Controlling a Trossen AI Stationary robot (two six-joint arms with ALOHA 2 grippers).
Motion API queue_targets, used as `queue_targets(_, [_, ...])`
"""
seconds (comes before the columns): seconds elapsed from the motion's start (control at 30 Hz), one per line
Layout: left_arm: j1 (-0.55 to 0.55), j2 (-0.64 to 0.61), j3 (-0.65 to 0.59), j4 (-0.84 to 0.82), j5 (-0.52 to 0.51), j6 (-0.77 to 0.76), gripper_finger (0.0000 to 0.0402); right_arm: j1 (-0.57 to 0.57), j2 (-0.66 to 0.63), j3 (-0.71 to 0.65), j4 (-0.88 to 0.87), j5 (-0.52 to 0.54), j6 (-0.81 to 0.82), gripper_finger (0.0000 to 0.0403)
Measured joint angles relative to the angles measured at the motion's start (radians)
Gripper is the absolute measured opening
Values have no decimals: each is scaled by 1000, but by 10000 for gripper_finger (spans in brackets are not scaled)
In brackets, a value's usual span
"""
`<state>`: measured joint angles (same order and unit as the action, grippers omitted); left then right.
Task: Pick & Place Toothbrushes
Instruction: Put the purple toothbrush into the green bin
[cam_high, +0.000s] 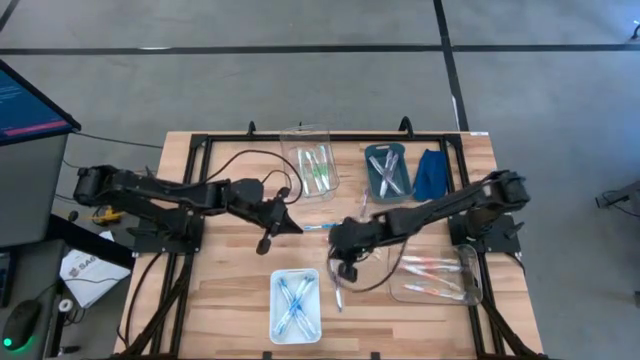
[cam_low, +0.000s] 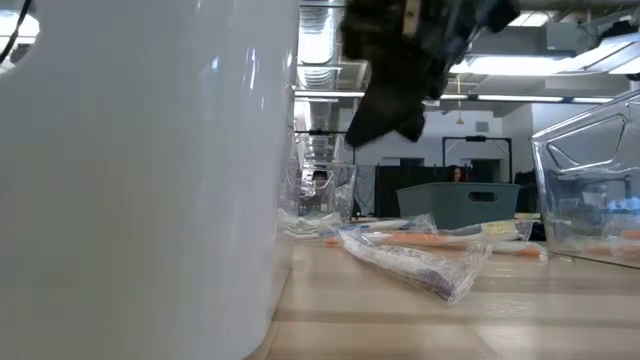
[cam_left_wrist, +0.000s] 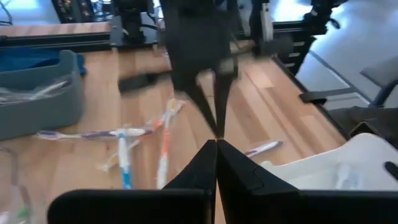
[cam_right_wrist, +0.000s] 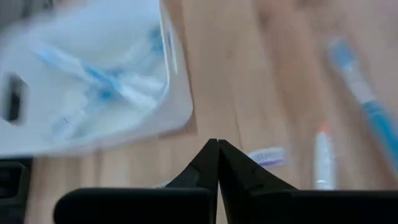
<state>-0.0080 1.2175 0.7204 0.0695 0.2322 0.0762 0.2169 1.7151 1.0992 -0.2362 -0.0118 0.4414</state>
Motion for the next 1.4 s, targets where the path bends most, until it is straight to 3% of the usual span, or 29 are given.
queue_targets(0.17, [-36, -1, 0, -9, 0, -10, 2, 14, 74, 119, -138, -14, -38, 1])
queue_targets(0.43, [-70, -1, 0, -18, 0, -7, 2, 25, 86, 131, -195, -21, -161, 0])
queue_targets(0.67, [-70, -1, 0, -13, 0, -9, 2, -2, 182, 155, -159, -163, -181, 0])
queue_targets(0.83, [-70, -1, -1, -7, 0, -11, 2, -20, 216, 153, -137, -203, -206, 0])
queue_targets(1.2, [-70, -1, -3, -7, 0, -10, 2, -21, 280, 194, -118, -175, -258, 0])
queue_targets(1.4, [-73, -1, -3, -8, 0, -13, 2, -13, 374, 281, -232, -158, -267, 0])
